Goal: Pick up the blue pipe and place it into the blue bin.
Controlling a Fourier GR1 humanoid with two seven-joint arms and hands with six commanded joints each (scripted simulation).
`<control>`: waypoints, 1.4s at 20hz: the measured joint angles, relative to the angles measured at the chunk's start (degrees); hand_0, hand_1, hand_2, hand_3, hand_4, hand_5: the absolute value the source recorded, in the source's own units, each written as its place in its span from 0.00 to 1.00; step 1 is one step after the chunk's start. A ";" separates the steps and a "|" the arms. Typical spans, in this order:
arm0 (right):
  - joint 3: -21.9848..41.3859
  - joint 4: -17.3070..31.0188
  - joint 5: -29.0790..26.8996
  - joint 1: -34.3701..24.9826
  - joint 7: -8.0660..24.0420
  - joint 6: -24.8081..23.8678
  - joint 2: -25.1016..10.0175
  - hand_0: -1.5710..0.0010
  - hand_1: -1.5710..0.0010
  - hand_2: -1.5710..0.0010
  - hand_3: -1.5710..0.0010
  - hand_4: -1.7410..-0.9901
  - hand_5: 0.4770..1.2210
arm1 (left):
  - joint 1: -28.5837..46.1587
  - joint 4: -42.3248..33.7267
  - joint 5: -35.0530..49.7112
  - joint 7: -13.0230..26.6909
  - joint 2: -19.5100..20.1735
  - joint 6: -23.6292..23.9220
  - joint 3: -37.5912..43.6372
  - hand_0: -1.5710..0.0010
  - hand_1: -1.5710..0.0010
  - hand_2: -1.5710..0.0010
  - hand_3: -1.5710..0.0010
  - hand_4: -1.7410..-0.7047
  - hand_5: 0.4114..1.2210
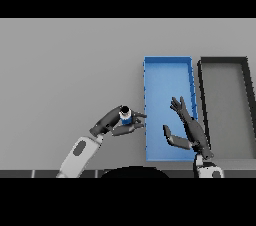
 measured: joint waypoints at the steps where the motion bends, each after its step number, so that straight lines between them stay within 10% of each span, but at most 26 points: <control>1: 0.58 -0.44 -1.10 -3.50 2.87 0.82 -0.60 1.00 0.99 0.93 1.00 0.65 0.11 | -0.14 -0.08 -0.24 0.83 -0.19 -0.30 -0.07 0.00 0.00 0.00 0.00 0.26 1.00; 7: 4.60 -0.77 -2.15 -18.91 14.32 4.23 -3.82 1.00 1.00 0.97 1.00 0.59 0.11 | -0.94 0.48 -2.87 1.64 -1.04 -0.44 0.77 0.00 0.00 0.00 0.00 0.26 1.00; 22: 11.43 8.03 -6.02 -43.40 25.57 8.56 0.49 0.96 0.93 0.89 0.97 0.72 0.03 | -1.14 1.98 -3.51 2.12 -3.31 -4.34 4.32 0.00 0.00 0.00 0.00 0.27 1.00; 28: 12.93 11.20 -6.30 -46.18 25.17 9.82 2.66 0.35 0.35 0.34 0.44 0.30 0.10 | 0.70 0.84 -5.08 3.63 -3.07 -5.45 4.15 0.00 0.00 0.00 0.00 0.09 1.00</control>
